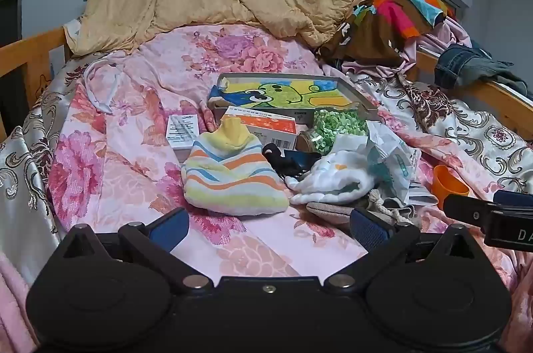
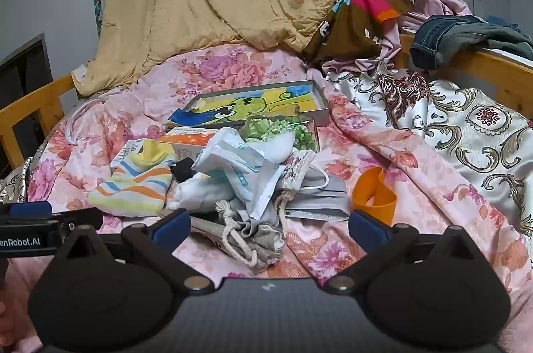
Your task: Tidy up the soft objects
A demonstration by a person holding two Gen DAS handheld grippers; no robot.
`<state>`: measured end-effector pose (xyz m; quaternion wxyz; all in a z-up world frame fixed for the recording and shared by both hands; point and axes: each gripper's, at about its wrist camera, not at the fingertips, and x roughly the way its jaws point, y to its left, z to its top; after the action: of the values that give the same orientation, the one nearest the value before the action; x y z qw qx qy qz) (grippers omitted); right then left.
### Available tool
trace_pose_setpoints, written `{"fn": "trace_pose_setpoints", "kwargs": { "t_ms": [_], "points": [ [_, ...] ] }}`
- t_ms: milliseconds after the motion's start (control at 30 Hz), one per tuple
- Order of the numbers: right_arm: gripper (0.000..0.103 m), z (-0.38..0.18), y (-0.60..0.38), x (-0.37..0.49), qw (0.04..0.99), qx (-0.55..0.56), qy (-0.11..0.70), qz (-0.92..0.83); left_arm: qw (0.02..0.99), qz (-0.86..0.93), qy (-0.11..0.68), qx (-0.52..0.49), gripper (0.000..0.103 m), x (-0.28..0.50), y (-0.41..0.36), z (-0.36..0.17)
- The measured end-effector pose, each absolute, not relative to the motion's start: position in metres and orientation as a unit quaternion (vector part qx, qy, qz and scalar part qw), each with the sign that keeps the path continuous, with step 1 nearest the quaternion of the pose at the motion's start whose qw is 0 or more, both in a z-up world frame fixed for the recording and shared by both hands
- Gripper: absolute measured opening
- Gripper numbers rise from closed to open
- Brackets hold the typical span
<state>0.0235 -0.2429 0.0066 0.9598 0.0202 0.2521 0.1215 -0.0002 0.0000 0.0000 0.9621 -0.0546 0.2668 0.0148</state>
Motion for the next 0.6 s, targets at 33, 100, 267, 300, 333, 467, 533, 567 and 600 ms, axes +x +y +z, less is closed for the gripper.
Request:
{"fn": "trace_pose_setpoints", "kwargs": {
  "t_ms": [33,100,267,300,333,467,533,567,600],
  "points": [
    [0.103,0.0066,-0.2431,0.0236,0.960,0.021,0.252,0.121,0.962,0.015,0.267,-0.055,0.102,-0.0002,0.0001,0.0000],
    [0.103,0.0067,-0.2434,0.0234,0.960,0.021,0.252,0.121,0.962,0.014,0.267,-0.055,0.102,-0.0005,0.0001,0.0002],
    [0.103,0.0063,-0.2438,0.0239,0.960,0.021,0.253,0.122,0.962,0.014,0.269,-0.055,0.102,-0.0001,0.0001,0.0001],
    [0.103,0.0063,-0.2437,0.0238,0.959,0.021,0.253,0.123,0.962,0.014,0.269,-0.055,0.102,-0.0001,0.0001,0.0000],
    [0.103,0.0063,-0.2436,0.0239,0.959,0.021,0.253,0.123,0.962,0.014,0.269,-0.055,0.102,-0.0001,0.0001,0.0000],
    [0.103,0.0067,-0.2437,0.0234,0.959,0.021,0.253,0.123,0.962,0.013,0.269,-0.055,0.102,-0.0002,0.0002,-0.0001],
    [0.103,0.0068,-0.2437,0.0230,0.959,0.021,0.253,0.122,0.961,0.015,0.269,-0.055,0.102,-0.0001,0.0001,0.0000],
    [0.103,0.0069,-0.2437,0.0230,0.959,0.021,0.253,0.122,0.961,0.015,0.269,-0.055,0.102,0.0000,0.0000,0.0000],
    [0.103,0.0069,-0.2437,0.0230,0.959,0.021,0.253,0.122,0.961,0.015,0.269,-0.055,0.102,-0.0001,0.0001,0.0000]
  ]
}}
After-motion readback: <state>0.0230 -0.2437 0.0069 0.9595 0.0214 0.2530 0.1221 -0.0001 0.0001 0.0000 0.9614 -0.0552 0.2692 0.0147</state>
